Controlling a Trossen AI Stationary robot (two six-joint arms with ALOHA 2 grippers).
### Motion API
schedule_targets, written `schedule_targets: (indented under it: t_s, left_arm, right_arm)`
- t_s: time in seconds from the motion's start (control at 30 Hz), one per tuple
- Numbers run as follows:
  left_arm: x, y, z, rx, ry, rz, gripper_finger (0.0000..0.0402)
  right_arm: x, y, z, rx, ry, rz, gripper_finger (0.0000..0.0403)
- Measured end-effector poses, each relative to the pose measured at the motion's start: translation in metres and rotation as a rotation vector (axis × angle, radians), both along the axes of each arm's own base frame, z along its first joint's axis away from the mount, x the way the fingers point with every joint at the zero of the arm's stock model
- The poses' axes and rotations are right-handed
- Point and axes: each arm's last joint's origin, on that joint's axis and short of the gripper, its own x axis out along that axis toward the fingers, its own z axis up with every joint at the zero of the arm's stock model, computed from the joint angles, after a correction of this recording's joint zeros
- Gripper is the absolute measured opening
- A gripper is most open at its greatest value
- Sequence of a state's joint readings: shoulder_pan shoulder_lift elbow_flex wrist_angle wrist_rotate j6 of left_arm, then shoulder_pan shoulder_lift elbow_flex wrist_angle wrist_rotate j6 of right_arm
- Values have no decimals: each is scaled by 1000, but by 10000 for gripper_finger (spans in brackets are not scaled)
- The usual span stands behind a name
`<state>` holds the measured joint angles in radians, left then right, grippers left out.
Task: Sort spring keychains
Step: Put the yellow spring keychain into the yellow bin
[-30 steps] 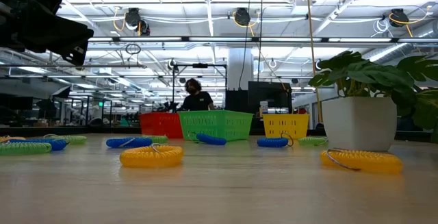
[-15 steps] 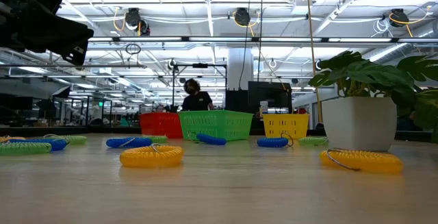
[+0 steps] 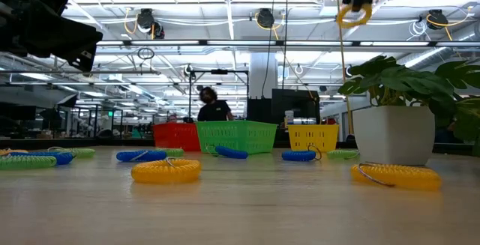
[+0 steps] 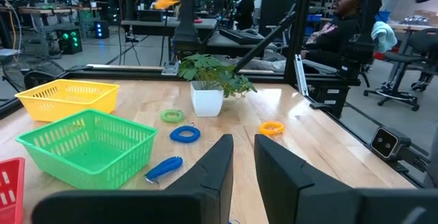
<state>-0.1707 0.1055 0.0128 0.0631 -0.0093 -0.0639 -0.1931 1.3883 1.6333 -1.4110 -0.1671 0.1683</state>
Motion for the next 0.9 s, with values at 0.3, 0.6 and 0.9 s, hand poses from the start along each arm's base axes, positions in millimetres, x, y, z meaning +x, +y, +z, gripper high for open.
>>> schedule_targets:
  t_s: [0.3,0.6,0.9]
  left_arm:
    - [0,0,0,0,0,0,67]
    - [0,0,0,0,1,0,67]
    - [0,0,0,0,0,0,67]
  right_arm:
    - [5,-65,-21,-5,74,-92,0]
    - [11,-120,-40,-37,59,-171,0]
    - [36,-159,-38,-114,65,-151,0]
